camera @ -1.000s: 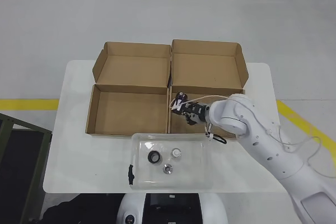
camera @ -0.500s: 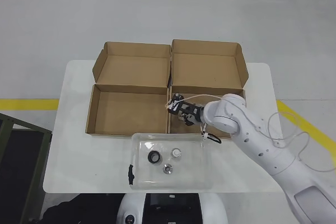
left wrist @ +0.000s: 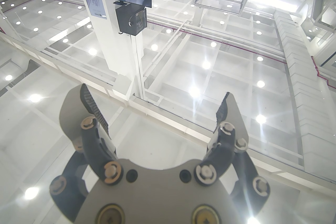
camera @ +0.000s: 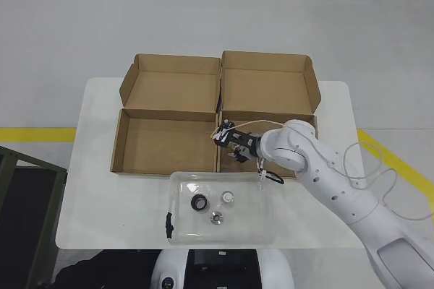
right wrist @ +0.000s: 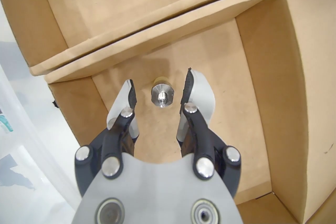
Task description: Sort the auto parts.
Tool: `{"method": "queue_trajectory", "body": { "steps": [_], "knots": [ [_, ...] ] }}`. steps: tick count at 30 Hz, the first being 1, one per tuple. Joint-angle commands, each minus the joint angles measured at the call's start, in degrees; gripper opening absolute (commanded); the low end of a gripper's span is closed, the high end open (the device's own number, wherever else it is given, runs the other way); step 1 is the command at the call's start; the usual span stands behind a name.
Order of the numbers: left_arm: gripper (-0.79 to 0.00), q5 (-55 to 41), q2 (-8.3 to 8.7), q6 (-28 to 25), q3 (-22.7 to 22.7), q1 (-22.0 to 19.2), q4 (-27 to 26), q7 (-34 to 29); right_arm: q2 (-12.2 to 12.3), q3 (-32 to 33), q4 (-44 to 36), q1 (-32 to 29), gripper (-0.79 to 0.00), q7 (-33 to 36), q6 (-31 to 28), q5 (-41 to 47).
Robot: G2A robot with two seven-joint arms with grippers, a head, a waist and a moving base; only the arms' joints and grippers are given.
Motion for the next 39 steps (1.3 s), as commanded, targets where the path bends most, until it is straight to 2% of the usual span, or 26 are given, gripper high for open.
{"method": "queue_trajectory", "body": {
  "steps": [1, 9, 14, 18, 24, 29, 34, 39],
  "knots": [
    [0.000, 0.00, 0.00, 0.00, 0.00, 0.00, 0.00, 0.00, 0.24, 0.79, -1.75, -0.45, -0.422, -0.18, -0.05, -0.39],
    [0.000, 0.00, 0.00, 0.00, 0.00, 0.00, 0.00, 0.00, 2.57, 6.97, -15.71, -6.20, -0.379, -0.62, -2.30, -2.36],
    [0.000, 0.00, 0.00, 0.00, 0.00, 0.00, 0.00, 0.00, 4.18, 10.71, -25.41, -11.84, -0.191, 0.06, -4.28, -3.72],
    [0.000, 0.00, 0.00, 0.00, 0.00, 0.00, 0.00, 0.00, 5.28, 12.70, -32.22, -16.90, -0.117, 0.22, -6.03, -5.48],
    [0.000, 0.00, 0.00, 0.00, 0.00, 0.00, 0.00, 0.00, 6.71, 14.34, -39.94, -24.80, -0.111, 0.25, -8.76, -7.59],
    [0.000, 0.00, 0.00, 0.00, 0.00, 0.00, 0.00, 0.00, 7.59, 14.88, -42.91, -29.95, -0.108, -0.63, -11.04, -9.25],
    [0.000, 0.00, 0.00, 0.00, 0.00, 0.00, 0.00, 0.00, 8.04, 14.35, -42.20, -32.69, -0.120, -1.42, -12.40, -11.23],
    [0.000, 0.00, 0.00, 0.00, 0.00, 0.00, 0.00, 0.00, 8.11, 13.66, -40.74, -32.94, -0.129, -2.36, -12.90, -12.52]
  ]
}}
